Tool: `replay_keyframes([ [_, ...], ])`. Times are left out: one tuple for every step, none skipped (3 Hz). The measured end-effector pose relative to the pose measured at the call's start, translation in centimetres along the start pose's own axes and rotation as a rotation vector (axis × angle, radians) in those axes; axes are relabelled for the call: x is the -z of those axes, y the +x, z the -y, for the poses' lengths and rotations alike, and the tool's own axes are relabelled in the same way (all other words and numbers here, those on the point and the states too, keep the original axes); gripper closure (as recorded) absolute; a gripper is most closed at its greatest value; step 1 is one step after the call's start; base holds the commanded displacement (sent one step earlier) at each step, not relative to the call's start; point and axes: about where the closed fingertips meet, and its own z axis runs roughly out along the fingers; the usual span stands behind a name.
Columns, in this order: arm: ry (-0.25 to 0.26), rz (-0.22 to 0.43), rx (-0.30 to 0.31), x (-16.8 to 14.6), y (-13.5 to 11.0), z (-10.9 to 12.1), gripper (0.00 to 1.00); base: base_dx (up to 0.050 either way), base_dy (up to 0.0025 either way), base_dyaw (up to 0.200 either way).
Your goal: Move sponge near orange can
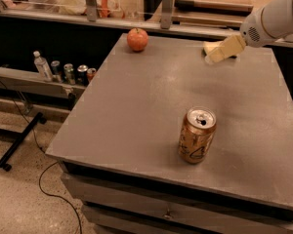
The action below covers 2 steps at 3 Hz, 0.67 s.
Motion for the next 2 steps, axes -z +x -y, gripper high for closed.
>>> replay_keyframes([
  [0.072, 0.051, -0.076, -1.3, -0.2, 3.0, 0.00, 0.000, 0.00000, 0.000],
  [0.132, 0.069, -0.111, -2.7, -0.7, 5.1, 0.00, 0.000, 0.00000, 0.000],
])
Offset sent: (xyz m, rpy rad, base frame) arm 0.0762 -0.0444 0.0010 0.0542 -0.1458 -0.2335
